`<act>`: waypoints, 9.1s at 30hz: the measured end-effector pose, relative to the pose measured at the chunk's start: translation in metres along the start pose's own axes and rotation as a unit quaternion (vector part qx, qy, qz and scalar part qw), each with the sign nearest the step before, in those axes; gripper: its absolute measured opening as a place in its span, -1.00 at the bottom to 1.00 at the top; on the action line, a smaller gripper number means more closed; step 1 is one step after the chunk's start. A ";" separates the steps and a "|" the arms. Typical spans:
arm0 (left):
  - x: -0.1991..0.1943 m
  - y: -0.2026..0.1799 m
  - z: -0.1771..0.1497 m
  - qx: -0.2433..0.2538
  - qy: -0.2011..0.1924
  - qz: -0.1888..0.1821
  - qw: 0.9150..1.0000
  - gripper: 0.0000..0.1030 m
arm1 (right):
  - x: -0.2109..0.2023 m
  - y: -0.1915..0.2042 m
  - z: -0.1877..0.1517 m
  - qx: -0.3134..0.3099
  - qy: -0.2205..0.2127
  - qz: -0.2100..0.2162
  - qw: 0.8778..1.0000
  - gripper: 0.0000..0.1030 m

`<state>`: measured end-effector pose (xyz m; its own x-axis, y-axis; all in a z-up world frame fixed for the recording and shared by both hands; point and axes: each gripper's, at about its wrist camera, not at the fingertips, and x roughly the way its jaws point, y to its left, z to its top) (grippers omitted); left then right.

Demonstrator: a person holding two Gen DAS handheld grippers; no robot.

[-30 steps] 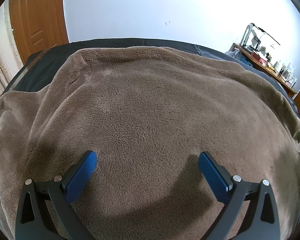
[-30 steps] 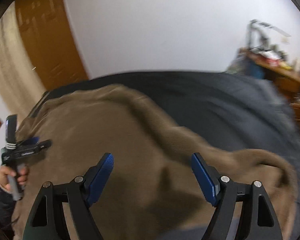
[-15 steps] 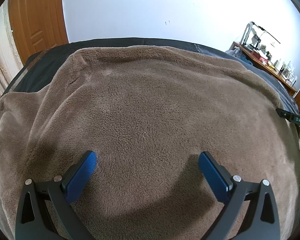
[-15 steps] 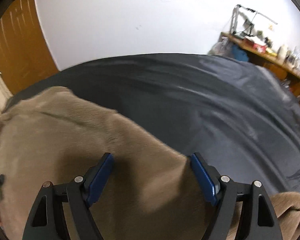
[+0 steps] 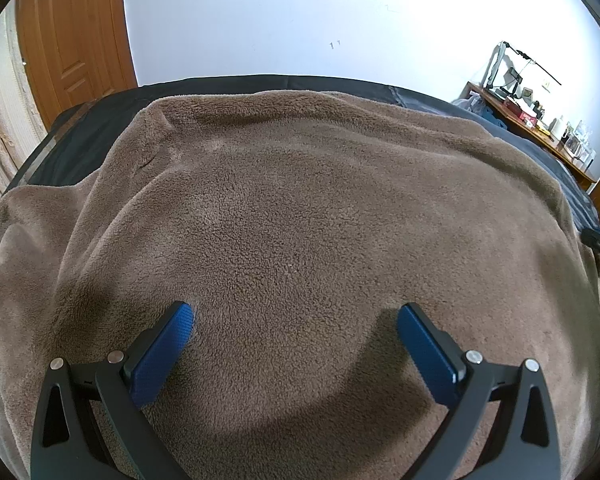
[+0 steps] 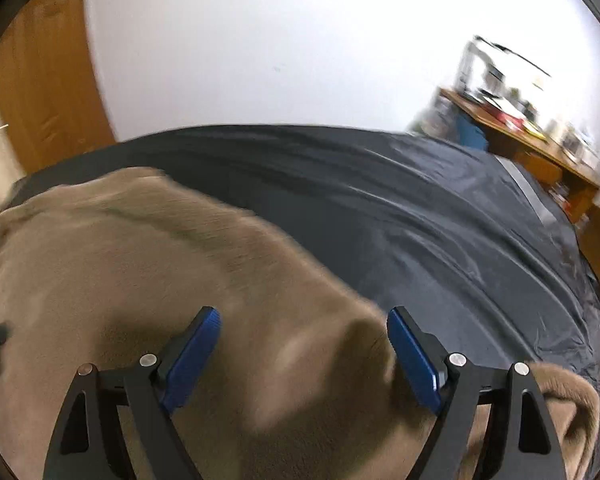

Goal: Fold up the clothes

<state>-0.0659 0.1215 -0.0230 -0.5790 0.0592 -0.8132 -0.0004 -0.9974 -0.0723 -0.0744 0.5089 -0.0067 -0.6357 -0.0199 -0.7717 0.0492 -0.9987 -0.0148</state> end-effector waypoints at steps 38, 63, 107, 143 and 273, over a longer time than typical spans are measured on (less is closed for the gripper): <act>-0.005 0.002 -0.003 -0.002 0.000 -0.001 1.000 0.99 | -0.110 0.118 -0.173 -0.147 0.030 0.124 0.981 0.74; -0.009 0.009 -0.002 -0.019 -0.011 -0.022 1.000 0.99 | -0.163 0.009 -0.217 0.051 -0.036 0.083 0.995 0.86; -0.024 -0.069 -0.039 0.105 0.011 -0.185 0.977 0.99 | -0.194 -0.181 -0.269 0.373 -0.135 0.005 0.918 -0.46; -0.023 -0.067 -0.038 0.103 0.014 -0.193 0.976 0.99 | -0.327 -0.087 -0.098 0.148 -0.329 -0.050 0.931 -0.68; 0.017 0.014 -0.010 -0.089 0.081 -0.326 0.937 -0.27 | -0.077 0.099 -0.057 0.140 -0.162 0.239 0.947 0.66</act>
<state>-0.0671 0.1085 -0.0437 -0.3708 0.6746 -0.6383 -0.1667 -0.7245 -0.6688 0.0233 0.4138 0.0155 -0.7977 -0.4404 -0.4119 0.2131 -0.8449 0.4906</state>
